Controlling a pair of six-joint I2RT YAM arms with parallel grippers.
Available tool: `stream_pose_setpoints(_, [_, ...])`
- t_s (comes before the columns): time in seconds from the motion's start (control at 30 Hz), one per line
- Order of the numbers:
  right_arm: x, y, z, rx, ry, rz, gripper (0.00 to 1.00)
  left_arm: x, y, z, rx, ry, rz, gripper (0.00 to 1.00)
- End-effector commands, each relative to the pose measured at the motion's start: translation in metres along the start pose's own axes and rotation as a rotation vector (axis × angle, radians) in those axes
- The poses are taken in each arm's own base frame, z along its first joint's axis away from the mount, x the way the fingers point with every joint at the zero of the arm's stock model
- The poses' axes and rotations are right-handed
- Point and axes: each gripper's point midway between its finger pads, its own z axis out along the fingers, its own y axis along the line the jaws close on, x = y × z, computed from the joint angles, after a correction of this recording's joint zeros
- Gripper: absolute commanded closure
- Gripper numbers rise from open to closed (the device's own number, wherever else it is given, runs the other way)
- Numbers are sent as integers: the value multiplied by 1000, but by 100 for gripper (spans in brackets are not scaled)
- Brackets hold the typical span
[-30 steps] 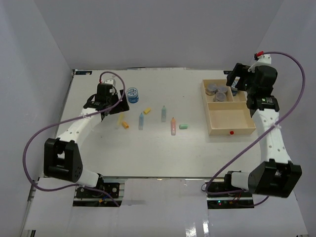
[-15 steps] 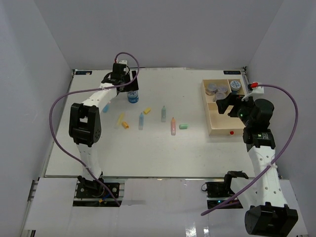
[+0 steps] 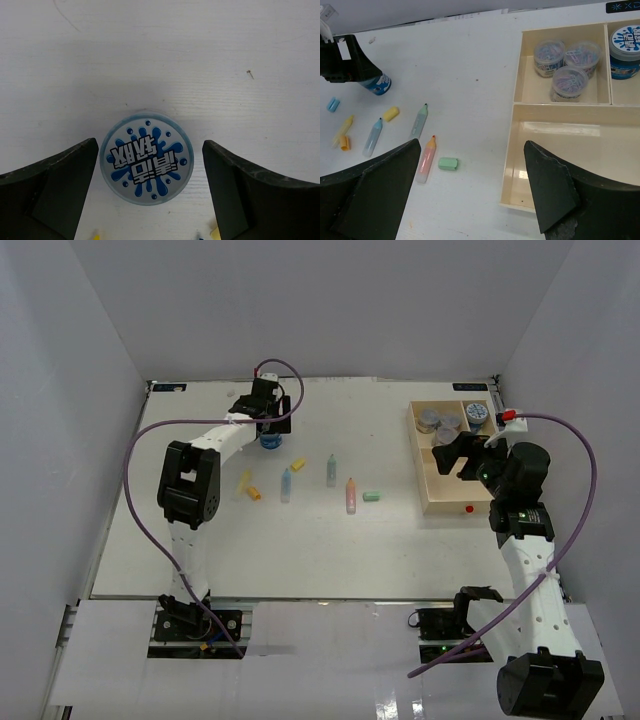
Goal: Sort the stationery into containers
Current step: Pick up the stationery from the center of the board, then place the stationery at the center of the board.
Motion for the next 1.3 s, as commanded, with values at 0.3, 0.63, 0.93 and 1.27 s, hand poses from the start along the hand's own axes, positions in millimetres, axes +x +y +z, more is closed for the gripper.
stream_pose_setpoints(0.3, [-7, 9, 0, -43, -25, -36, 10, -22, 1, -9, 9, -49, -22, 43])
stream_pose_setpoints(0.63, [0, 34, -4, -117, -3, -76, 9, -22, -86, -138, 258, -124, 78, 46])
stream_pose_setpoints(0.93, [23, 59, -8, -175, 67, -154, 9, 89, -149, -202, 367, -8, 71, 43])
stream_pose_setpoints(1.27, [52, 75, -12, -237, 145, -213, 9, 171, -161, -197, 310, 81, 135, 30])
